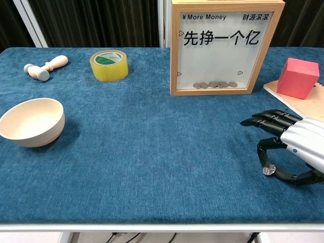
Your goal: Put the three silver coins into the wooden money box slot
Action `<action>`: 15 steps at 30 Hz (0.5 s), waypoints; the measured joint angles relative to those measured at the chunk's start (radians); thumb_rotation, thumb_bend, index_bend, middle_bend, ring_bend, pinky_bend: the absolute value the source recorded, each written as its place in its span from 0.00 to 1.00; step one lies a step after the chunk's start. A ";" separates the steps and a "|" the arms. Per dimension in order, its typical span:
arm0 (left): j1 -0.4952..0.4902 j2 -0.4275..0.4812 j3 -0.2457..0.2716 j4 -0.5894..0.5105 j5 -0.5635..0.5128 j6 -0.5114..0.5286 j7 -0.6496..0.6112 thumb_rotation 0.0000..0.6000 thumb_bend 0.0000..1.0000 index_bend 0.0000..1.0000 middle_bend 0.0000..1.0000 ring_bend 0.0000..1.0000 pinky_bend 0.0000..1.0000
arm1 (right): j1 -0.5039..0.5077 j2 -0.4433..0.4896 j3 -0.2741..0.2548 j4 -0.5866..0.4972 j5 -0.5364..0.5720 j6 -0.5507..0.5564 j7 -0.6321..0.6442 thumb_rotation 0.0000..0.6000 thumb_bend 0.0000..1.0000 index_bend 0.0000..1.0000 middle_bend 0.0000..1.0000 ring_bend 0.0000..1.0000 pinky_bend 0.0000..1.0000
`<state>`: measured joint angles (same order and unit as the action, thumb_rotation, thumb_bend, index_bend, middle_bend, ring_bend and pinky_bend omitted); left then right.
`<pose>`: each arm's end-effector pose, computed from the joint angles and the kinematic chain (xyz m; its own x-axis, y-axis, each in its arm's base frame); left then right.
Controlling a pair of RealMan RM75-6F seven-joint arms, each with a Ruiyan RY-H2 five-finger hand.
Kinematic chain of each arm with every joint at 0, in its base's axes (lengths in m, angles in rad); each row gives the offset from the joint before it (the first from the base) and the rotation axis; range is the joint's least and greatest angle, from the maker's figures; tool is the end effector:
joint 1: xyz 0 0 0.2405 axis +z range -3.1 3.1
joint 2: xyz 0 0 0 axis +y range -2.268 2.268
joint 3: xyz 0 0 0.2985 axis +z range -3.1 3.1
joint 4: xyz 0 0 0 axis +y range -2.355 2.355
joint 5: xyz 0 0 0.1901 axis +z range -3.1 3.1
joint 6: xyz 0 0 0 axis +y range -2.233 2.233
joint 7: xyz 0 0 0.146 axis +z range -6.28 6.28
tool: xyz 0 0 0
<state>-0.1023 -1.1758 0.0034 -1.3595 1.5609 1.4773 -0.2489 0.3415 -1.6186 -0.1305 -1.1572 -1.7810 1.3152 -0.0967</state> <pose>-0.3761 0.1841 0.1883 0.3541 0.0556 0.9336 0.9344 -0.0630 -0.3507 -0.2945 -0.2197 -0.0124 0.5664 -0.1501 0.8104 -0.7214 -0.5656 0.3995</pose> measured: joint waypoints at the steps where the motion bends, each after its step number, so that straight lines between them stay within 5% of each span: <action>1: 0.000 0.000 0.000 -0.001 0.000 0.000 0.001 1.00 0.01 0.01 0.00 0.00 0.00 | 0.000 0.001 0.000 0.000 0.000 0.001 0.001 1.00 0.34 0.52 0.09 0.00 0.00; 15: 0.006 0.004 0.002 -0.005 0.004 0.013 -0.002 1.00 0.01 0.01 0.00 0.00 0.00 | 0.009 0.012 -0.013 -0.004 -0.013 -0.004 0.017 1.00 0.34 0.44 0.08 0.00 0.00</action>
<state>-0.0965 -1.1721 0.0052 -1.3640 1.5654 1.4903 -0.2508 0.3502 -1.6064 -0.1434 -1.1615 -1.7944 1.3107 -0.0802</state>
